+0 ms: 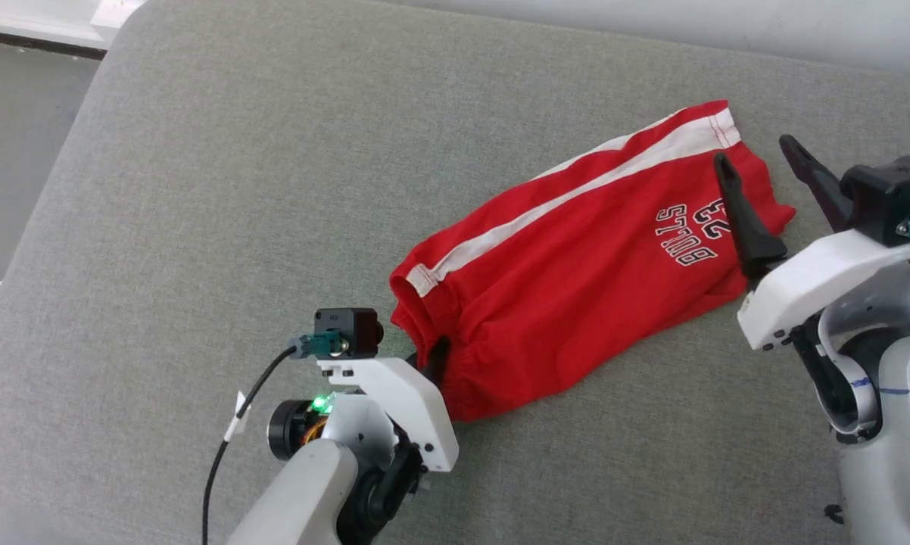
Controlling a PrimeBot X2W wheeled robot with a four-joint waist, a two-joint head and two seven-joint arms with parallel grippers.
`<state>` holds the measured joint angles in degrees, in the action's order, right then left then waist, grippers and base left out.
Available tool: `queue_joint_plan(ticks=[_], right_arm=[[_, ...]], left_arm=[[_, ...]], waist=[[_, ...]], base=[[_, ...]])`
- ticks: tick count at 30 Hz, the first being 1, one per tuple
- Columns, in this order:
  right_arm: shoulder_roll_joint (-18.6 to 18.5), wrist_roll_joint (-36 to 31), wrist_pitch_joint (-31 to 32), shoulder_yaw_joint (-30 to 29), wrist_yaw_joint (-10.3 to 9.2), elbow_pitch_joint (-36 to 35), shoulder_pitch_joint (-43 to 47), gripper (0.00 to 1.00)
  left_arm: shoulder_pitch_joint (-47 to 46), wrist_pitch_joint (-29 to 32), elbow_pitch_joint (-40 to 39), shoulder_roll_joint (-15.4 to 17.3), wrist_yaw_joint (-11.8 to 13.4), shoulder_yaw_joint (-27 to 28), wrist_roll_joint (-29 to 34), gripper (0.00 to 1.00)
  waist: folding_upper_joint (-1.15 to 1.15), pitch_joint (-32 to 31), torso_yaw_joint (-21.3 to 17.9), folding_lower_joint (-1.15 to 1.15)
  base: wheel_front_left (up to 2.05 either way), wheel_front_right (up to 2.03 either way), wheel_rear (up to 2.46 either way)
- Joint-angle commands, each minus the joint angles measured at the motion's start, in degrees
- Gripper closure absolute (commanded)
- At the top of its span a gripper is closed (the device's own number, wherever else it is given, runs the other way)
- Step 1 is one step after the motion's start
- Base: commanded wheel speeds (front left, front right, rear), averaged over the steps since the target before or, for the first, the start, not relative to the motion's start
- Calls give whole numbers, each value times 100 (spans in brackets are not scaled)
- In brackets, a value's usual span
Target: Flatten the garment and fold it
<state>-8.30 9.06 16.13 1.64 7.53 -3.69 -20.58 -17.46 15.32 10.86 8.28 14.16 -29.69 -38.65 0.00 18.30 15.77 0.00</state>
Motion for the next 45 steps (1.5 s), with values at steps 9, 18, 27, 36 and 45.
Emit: queue_joint_plan(ticks=[9, 18, 27, 36, 45], right_arm=[[-261, 16, 424, -103, -4, 121, -342, 0], [-674, -192, 1597, -377, -4, 600, -818, 0], [-785, -240, 2871, -654, -4, 848, -916, 0], [-622, 61, 3735, -655, -4, 852, -849, 0], [-459, 471, 4722, -676, -4, 547, -557, 100]], left_arm=[[100, -263, -66, 60, -198, 93, -140, 100], [193, -404, -449, 190, -263, 291, -292, 100], [112, -485, -552, 32, -409, 169, -353, 100], [-49, -551, -405, -74, -520, 107, -399, 100], [-85, -559, -273, -68, -529, 104, -432, 100]], waist=[[0, 82, 95, 0], [0, 369, 328, 0], [0, 656, 564, 0], [0, 813, 686, 0], [0, 732, 758, 0]], base=[[0, 0, 0], [0, 0, 0], [0, 0, 0], [0, 0, 0], [0, 0, 0]])
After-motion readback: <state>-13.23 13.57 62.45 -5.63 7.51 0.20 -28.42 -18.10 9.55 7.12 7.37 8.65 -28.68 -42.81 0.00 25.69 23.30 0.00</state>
